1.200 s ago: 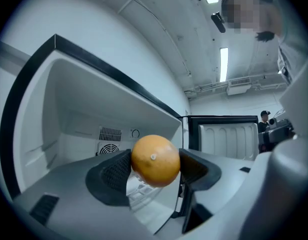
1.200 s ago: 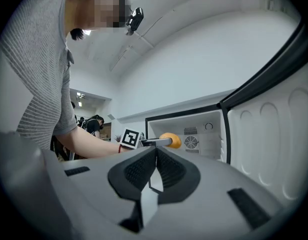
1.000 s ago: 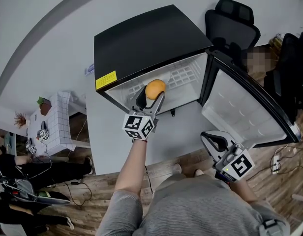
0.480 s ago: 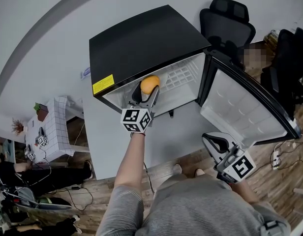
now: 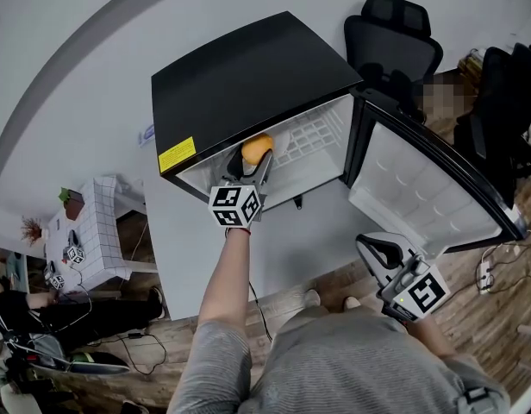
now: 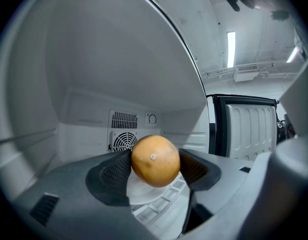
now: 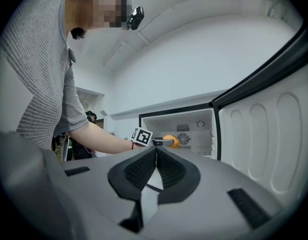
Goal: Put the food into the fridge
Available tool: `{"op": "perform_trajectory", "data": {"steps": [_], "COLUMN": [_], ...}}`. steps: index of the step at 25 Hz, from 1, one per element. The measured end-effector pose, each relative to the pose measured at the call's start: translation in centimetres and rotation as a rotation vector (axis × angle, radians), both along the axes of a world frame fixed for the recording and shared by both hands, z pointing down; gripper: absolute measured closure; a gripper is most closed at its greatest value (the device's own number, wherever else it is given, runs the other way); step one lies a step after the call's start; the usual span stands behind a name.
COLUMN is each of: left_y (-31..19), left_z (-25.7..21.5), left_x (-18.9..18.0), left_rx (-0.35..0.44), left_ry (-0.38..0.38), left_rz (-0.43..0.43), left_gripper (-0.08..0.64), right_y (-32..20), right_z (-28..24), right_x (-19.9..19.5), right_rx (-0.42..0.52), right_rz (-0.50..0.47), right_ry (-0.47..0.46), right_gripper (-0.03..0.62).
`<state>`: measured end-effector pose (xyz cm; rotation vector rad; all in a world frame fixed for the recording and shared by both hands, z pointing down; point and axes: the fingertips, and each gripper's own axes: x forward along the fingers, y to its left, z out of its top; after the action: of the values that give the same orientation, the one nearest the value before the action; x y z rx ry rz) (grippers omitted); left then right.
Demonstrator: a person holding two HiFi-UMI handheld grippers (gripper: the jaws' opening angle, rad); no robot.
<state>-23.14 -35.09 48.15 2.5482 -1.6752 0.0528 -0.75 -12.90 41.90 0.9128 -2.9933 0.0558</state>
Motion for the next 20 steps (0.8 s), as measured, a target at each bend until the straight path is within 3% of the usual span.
{"op": "perform_trajectory", "data": {"steps": [9, 20], "left_y": [-2.4, -4.2], "left_z": [2.6, 4.0], "left_x": [-0.4, -0.5], "left_rx": [-0.120, -0.182], "left_ry": [-0.087, -0.136], "left_rz": [-0.007, -0.039], "left_gripper": [0.252, 0.252], "right_y": [-0.1, -0.4], "right_z": [0.4, 0.8], "right_x": [0.3, 0.2], "right_rx": [-0.012, -0.022], "right_rz": [0.009, 0.020], "right_ry": [0.012, 0.033], "right_gripper": [0.580, 0.580]}}
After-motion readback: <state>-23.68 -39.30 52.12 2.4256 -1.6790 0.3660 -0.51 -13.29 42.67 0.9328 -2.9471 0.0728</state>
